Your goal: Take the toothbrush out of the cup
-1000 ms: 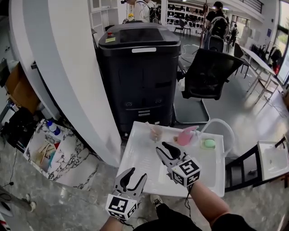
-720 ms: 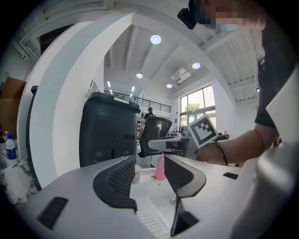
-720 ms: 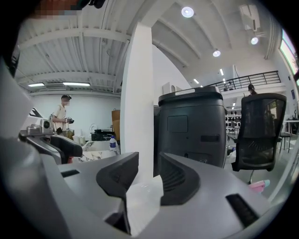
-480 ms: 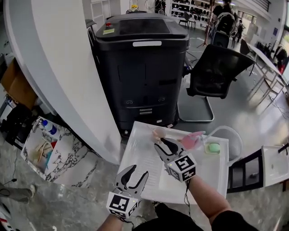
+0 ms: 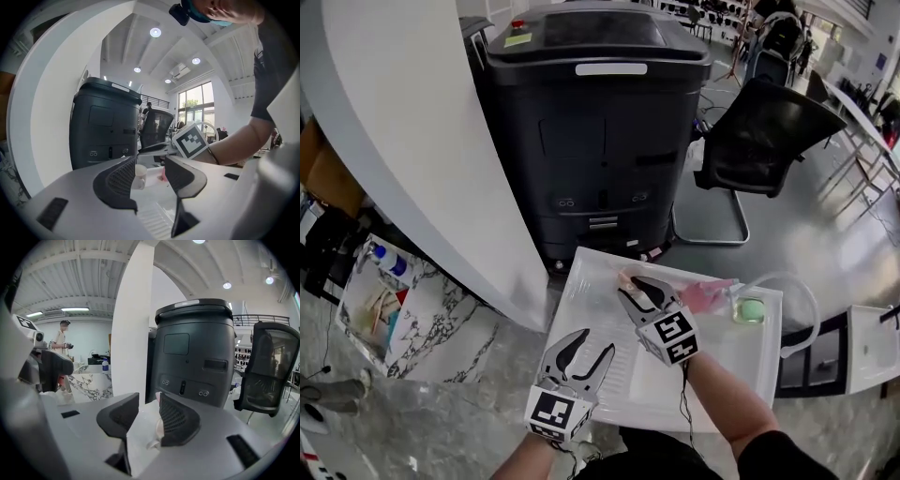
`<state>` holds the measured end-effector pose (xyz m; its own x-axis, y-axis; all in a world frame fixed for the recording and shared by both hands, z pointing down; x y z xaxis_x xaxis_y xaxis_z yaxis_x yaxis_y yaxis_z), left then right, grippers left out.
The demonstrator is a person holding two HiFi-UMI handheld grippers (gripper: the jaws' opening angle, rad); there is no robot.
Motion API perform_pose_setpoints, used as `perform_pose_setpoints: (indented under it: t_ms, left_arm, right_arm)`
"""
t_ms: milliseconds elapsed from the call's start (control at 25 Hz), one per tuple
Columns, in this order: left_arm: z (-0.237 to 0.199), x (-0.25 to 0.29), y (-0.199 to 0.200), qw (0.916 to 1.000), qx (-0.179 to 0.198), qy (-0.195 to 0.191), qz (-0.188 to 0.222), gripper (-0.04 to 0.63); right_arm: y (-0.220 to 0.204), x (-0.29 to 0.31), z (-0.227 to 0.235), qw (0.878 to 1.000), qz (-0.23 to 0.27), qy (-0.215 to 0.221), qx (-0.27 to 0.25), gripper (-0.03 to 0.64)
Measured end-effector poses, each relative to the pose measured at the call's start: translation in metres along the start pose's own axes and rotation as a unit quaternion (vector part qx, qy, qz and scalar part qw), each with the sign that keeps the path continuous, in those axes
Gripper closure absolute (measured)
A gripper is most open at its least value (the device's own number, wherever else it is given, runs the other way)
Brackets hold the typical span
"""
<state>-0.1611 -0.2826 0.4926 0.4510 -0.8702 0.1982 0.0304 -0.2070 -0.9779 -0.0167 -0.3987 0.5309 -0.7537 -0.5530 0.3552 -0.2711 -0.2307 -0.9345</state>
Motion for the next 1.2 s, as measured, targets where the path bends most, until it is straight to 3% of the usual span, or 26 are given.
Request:
perform_pose_setpoints:
  t_ms: [520,1200]
  left_arm:
    - [-0.022,0.055,-0.016,0.9995,-0.013,-0.001,-0.029,0.392]
    - [-0.031,0.070,-0.025,0.9990,-0.024,0.006,-0.037,0.392]
  right_arm:
    - [-0.028,0.054,0.038,0.998,-0.066,0.016,-0.014,0.480]
    - [-0.043,0.085,0.049,0.990,-0.126,0.024,-0.065,0.499]
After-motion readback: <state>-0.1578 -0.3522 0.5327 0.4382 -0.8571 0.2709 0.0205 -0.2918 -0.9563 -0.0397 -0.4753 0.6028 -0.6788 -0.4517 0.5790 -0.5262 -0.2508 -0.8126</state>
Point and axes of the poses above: the fingertips, and each gripper's own axes: x forward along the fingers, z to its right, y out of its top, the point moved 7 cm from there along -x, backward along the fingers, and after that the axes turned 12 degrees about y, right-handed, at the moved point
